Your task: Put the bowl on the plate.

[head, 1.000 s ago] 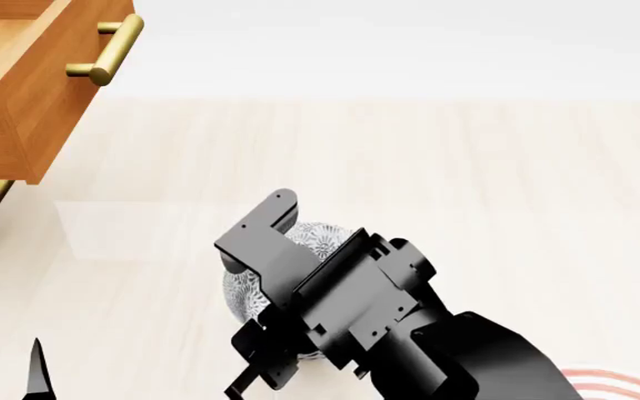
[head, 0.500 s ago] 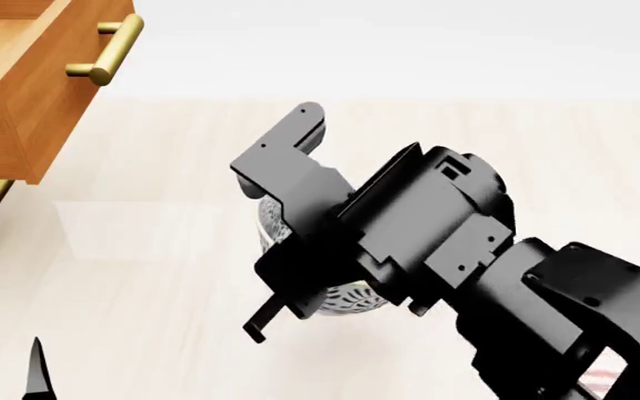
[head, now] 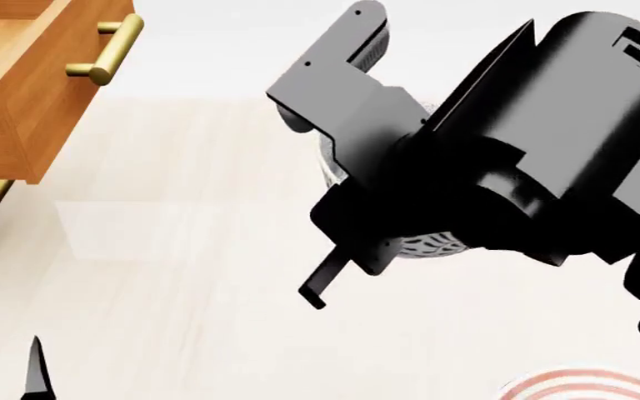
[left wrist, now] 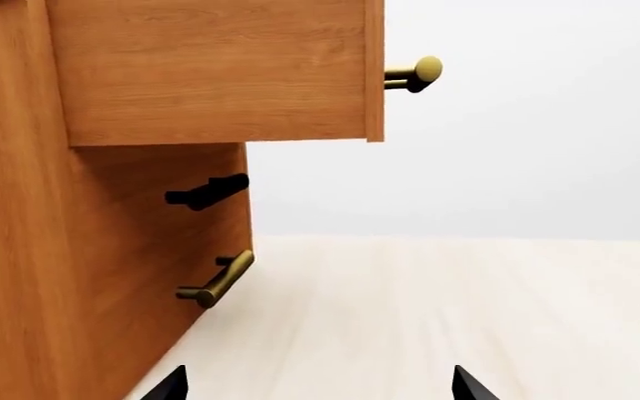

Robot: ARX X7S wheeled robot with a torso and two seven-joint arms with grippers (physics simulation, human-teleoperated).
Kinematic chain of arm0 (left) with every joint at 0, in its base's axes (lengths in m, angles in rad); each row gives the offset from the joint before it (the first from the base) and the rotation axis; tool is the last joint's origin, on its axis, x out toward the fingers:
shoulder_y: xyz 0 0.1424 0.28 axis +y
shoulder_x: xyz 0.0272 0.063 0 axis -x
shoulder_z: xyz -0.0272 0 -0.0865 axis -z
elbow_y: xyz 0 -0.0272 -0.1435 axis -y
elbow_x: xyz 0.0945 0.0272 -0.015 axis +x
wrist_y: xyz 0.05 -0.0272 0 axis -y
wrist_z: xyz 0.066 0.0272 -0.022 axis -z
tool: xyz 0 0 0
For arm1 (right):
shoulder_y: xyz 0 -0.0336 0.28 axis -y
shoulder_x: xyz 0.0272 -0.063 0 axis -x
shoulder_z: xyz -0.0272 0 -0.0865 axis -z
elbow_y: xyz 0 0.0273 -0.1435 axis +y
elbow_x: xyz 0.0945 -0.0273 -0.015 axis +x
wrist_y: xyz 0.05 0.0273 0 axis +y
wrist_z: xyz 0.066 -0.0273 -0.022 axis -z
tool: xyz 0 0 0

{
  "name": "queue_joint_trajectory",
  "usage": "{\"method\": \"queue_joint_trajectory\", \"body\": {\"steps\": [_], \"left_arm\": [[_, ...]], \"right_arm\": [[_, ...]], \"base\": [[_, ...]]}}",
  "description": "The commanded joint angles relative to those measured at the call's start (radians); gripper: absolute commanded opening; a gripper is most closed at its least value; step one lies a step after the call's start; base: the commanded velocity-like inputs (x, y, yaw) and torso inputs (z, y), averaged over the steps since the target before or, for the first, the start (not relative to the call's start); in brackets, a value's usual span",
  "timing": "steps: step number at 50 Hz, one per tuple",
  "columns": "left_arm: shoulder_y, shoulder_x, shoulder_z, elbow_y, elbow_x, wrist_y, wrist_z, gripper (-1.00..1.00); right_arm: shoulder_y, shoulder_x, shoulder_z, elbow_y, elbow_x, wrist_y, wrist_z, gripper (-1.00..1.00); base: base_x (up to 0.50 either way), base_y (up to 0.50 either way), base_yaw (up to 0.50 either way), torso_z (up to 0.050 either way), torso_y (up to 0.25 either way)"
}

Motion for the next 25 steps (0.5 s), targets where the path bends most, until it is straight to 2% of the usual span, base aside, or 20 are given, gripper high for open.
{"method": "queue_joint_trajectory", "body": {"steps": [1, 10, 16, 25], "left_arm": [[-0.003, -0.010, 0.003, 0.015, 0.003, -0.004, -0.001, 1.00], [-0.013, -0.008, 0.011, 0.009, 0.001, -0.007, 0.001, 1.00], [-0.010, -0.013, 0.012, 0.032, -0.002, -0.019, -0.003, 1.00], [-0.007, -0.014, 0.014, 0.035, -0.006, -0.020, -0.004, 1.00]], "right_arm": [[0.108, 0.094, 0.061, -0.165, 0.154, 0.198, 0.183, -1.00], [0.182, 0.157, 0.066, -0.231, 0.432, 0.307, 0.429, -1.00], [0.269, 0.217, -0.005, -0.273, 0.665, 0.290, 0.611, -1.00], [0.370, 0.297, -0.101, -0.351, 0.883, 0.239, 0.775, -1.00]], "base": [[0.00, 0.00, 0.00, 0.000, 0.000], [0.00, 0.00, 0.00, 0.000, 0.002], [0.00, 0.00, 0.00, 0.000, 0.000], [0.00, 0.00, 0.00, 0.000, 0.000]]}}
